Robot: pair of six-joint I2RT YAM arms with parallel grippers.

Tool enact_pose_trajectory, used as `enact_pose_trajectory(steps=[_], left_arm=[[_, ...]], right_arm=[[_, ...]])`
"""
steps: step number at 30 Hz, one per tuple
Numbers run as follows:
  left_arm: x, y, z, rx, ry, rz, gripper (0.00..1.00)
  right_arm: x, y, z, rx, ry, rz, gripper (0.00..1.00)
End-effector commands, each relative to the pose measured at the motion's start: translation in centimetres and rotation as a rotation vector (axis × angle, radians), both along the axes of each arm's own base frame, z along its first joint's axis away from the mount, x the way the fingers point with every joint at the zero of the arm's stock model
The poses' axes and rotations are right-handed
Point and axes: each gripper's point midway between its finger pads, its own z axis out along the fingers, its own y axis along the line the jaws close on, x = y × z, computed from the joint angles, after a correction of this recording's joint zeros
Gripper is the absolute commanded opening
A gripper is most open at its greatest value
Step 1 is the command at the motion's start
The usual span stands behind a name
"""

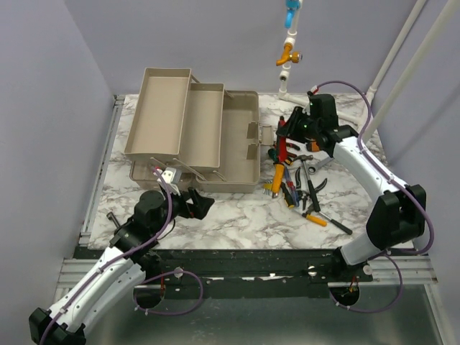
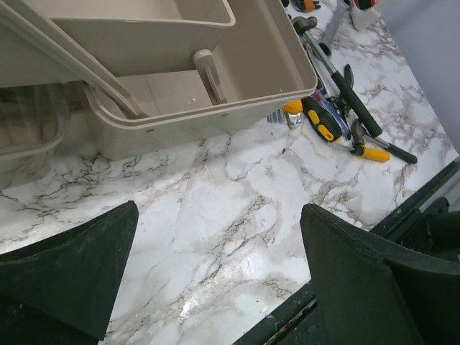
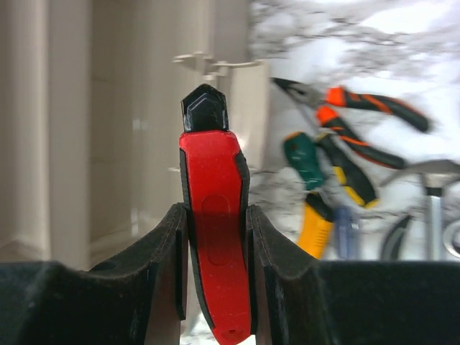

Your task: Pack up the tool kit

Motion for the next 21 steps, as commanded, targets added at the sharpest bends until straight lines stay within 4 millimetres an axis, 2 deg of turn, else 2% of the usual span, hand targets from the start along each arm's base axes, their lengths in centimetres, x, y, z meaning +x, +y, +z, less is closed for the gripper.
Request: enact_pose_trajectory(steps=[1, 4, 9, 11, 15, 21], left_arm=[[-1.0, -1.2, 1.3, -0.049, -0.07, -0.095, 0.98], [-1.3, -1.4, 1.3, -0.055, -0.082, -0.116, 0.98], [-1.6, -1.3, 0.1, -0.05, -0.078, -0.122, 0.98], [-1.7, -1.2, -0.4, -0.041, -0.074, -0.126, 0.99], [-1.8, -1.1, -1.4, -0.027, -0.066, -0.123, 0.99], [-2.2, -1.2, -1.5, -0.054, -0.084, -0.14, 0.98]], right_arm=[[0.4, 5.7, 4.7, 0.239, -0.056, 0.167, 0.01], [1.0, 8.0, 5.5, 0.287, -0.058, 0.196, 0.01], [1.2, 13.3, 7.0, 0.328, -0.077, 0.249, 0.01], [1.9, 14.4, 7.0, 0.319, -0.076, 0.229, 0.01], [4.0, 14.8, 5.0, 0.289, -0.043, 0.138, 0.01], [5.3, 16.1, -0.5, 0.198, 0.023, 0.075, 0.01]])
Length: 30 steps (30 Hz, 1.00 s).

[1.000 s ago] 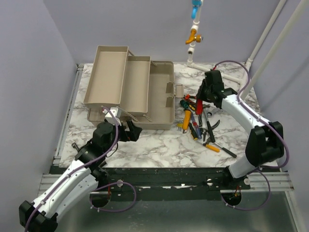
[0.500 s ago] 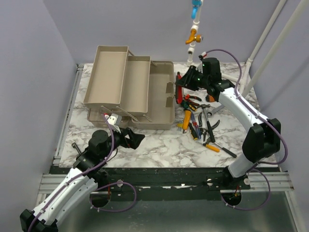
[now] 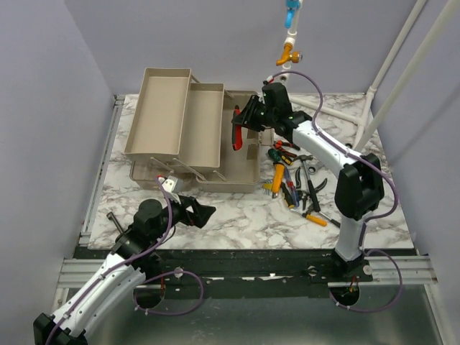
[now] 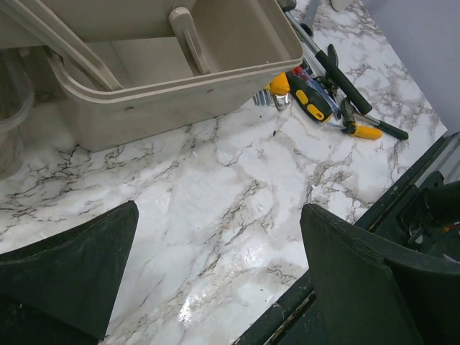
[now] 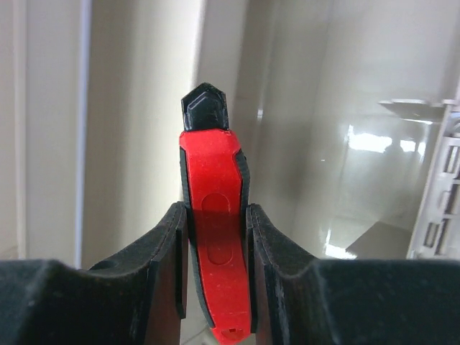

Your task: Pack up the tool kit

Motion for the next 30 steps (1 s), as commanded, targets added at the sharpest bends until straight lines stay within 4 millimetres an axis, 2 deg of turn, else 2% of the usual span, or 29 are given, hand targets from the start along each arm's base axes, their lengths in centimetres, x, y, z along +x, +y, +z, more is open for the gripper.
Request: enact_pose_trajectory(steps=[1, 7, 15, 19, 21, 24, 26, 30], left_arm=[[-0.6, -0.6, 0.7, -0.032, -0.049, -0.049, 0.99], [-0.6, -0.5, 0.7, -0.044, -0.063, -0.041, 0.99], [-0.6, -0.4, 0.8, -0.05, -0.072, -0.038, 0.99], [-0.7, -0.3, 0.8, -0.051, -0.073, -0.036, 0.99], [-0.7, -0.3, 0.8, -0.052, -0.075, -0.036, 0.98], [-0.7, -0.3, 0.8, -0.052, -0.075, -0.035, 0.98], [-0.7, -0.3, 0.8, -0.052, -0.075, -0.034, 0.98], [-0.3, 0.1, 0.6, -0.039, -0.062, -0.006, 0.99]], right_arm=[[1.6, 0.3, -3.8, -0.069, 0.042, -0.093, 0.01], [1.8, 2.2, -8.0, -0.132, 0.076, -0.094, 0.01], [2.7, 3.5, -13.2, -0.272, 0.11, -0.139, 0.02], [2.7, 3.5, -16.1, -0.364, 0.143, -0.152, 0.11], [2.5, 3.5, -17.0, -0.381, 0.155, -0.147, 0.25], [2.1, 3.6, -16.4, -0.367, 0.158, -0.139, 0.45], [1.8, 3.7, -14.9, -0.337, 0.14, -0.136, 0.54], [1.3, 3.4, -9.8, -0.269, 0.064, -0.142, 0.59]])
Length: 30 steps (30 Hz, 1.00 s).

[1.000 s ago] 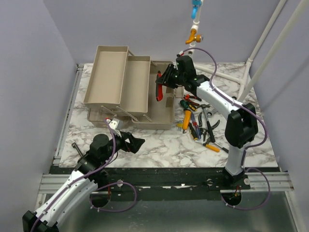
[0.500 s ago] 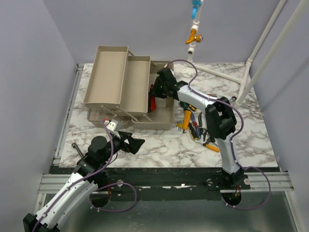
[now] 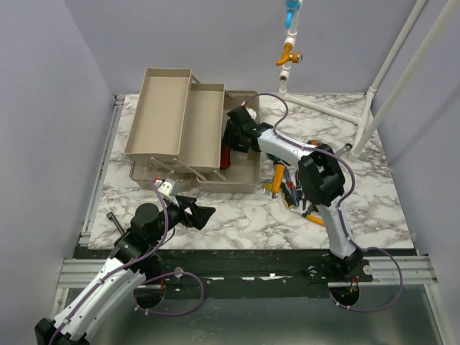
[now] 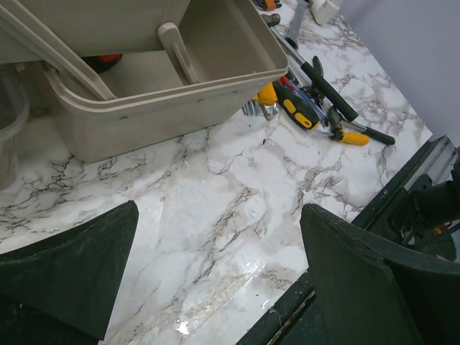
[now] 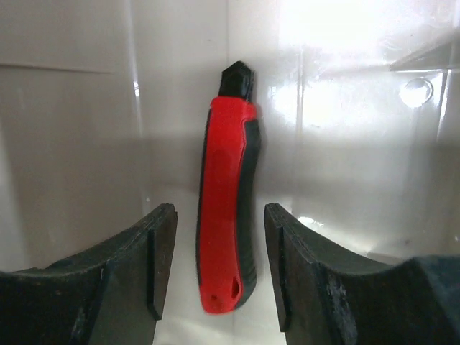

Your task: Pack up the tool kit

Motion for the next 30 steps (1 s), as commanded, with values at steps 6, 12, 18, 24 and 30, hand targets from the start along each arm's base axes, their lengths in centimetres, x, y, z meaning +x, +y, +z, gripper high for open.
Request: enact_pose_trajectory(steps=[6, 12, 18, 24, 30], left_arm=[[0.0, 0.0, 0.1, -0.007, -0.014, 0.004, 0.98], [0.2, 0.3, -0.1, -0.002, -0.002, 0.028, 0.98], [0.5, 0.7, -0.3, 0.003, 0.014, 0.057, 0.99], [0.5, 0.7, -0.2, -0.003, 0.007, 0.057, 0.98], [1.3, 2.1, -0.7, -0.003, 0.044, 0.162, 0.98]], right_arm=[[-1.8, -1.8, 12.9, 0.081, -0.206, 0.007, 0.6], [-4.2, -4.7, 16.7, 0.087, -0.285, -0.006, 0.76], [-6.7, -9.7, 17.4, -0.011, -0.316, -0.074, 0.95], [-9.6, -16.7, 15.5, -0.092, -0.307, -0.207, 1.0], [-11.9, -20.7, 10.1, -0.1, -0.212, -0.241, 0.85]])
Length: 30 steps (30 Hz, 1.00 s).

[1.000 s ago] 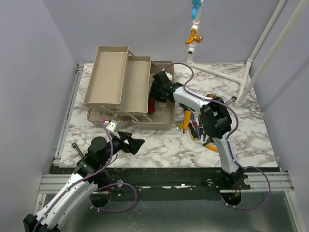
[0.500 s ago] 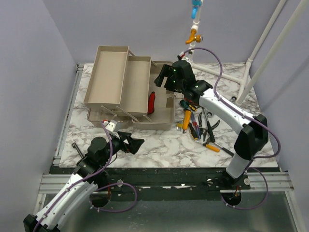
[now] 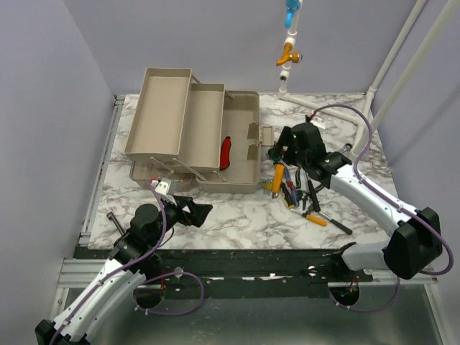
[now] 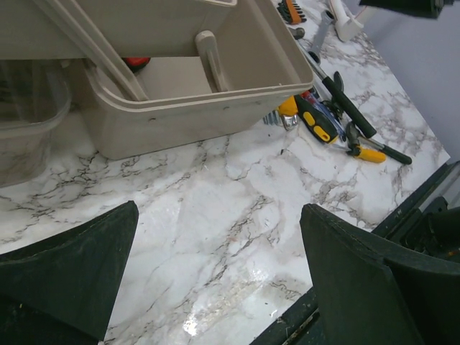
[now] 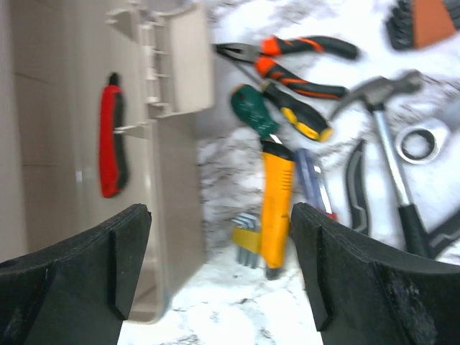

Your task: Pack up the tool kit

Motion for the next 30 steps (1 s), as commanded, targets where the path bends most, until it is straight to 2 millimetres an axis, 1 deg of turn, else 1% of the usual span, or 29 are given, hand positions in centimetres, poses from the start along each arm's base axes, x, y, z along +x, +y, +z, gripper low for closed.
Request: enact_pose_trajectory(steps=[1, 3, 5, 11, 13, 18, 22, 25, 30], left_arm=[[0.6, 1.1, -0.5, -0.002, 0.03, 0.087, 0.98], [0.4, 0.9, -0.4, -0.008, 0.023, 0.068, 0.98], [0.3, 0.6, -0.3, -0.014, 0.015, 0.053, 0.98], [0.2, 0.4, -0.4, -0.015, 0.014, 0.035, 0.99], [0.2, 0.3, -0.4, -0.014, 0.015, 0.033, 0.98], [0.2, 0.3, -0.4, -0.015, 0.014, 0.032, 0.98], [0.2, 0.2, -0.6, -0.012, 0.019, 0.029, 0.98], [0.2, 0.3, -0.5, -0.012, 0.018, 0.031, 0.98], [0.2, 0.2, -0.6, -0.011, 0.02, 0.028, 0.98]], right_arm=[[-0.9, -2.9, -3.8, -0.019, 0.058, -0.059, 0.81], [-1.0, -3.3, -5.4, -0.028, 0.082, -0.067, 0.76], [-0.8, -3.3, -6.7, -0.034, 0.105, -0.076, 0.68], [-0.2, -3.0, -10.7, -0.04, 0.177, -0.103, 0.65], [0.1, -2.7, -11.8, -0.038, 0.197, -0.096, 0.61], [1.0, -1.8, -13.5, -0.04, 0.229, -0.079, 0.54], [1.5, -1.7, -15.1, -0.064, 0.261, -0.088, 0.54], [1.6, -1.6, -15.8, -0.065, 0.274, -0.092, 0.53], [2.1, -1.1, -15.8, -0.057, 0.272, -0.079, 0.32]])
